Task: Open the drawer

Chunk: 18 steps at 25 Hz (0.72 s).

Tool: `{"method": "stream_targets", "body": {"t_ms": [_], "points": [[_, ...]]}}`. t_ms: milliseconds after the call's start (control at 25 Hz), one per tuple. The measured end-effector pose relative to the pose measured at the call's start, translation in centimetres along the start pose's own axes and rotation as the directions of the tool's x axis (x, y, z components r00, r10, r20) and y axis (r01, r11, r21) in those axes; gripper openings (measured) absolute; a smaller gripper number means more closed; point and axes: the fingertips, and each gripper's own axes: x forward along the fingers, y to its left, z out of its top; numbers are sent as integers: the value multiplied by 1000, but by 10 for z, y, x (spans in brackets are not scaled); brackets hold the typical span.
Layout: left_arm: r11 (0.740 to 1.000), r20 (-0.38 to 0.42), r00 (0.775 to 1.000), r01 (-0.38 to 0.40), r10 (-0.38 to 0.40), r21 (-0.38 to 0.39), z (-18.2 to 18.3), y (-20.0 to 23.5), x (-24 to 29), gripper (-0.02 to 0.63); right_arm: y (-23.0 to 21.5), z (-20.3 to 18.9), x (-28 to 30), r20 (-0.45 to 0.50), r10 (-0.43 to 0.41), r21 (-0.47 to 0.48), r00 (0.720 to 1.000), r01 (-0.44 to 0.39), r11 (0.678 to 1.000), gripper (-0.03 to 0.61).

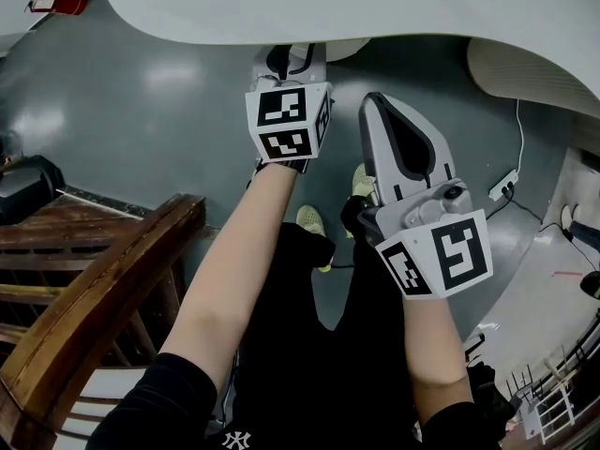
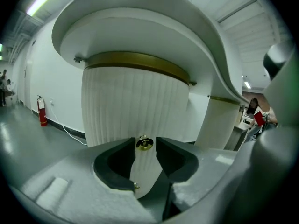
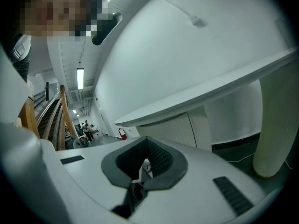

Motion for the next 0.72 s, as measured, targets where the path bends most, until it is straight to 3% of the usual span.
{"method": "stream_targets", "body": {"t_ms": [720], "points": [[1000, -16, 1000, -18, 18, -5, -2, 2, 8, 106, -8, -12, -26, -48, -14, 16, 999, 15, 1000, 15]]}}
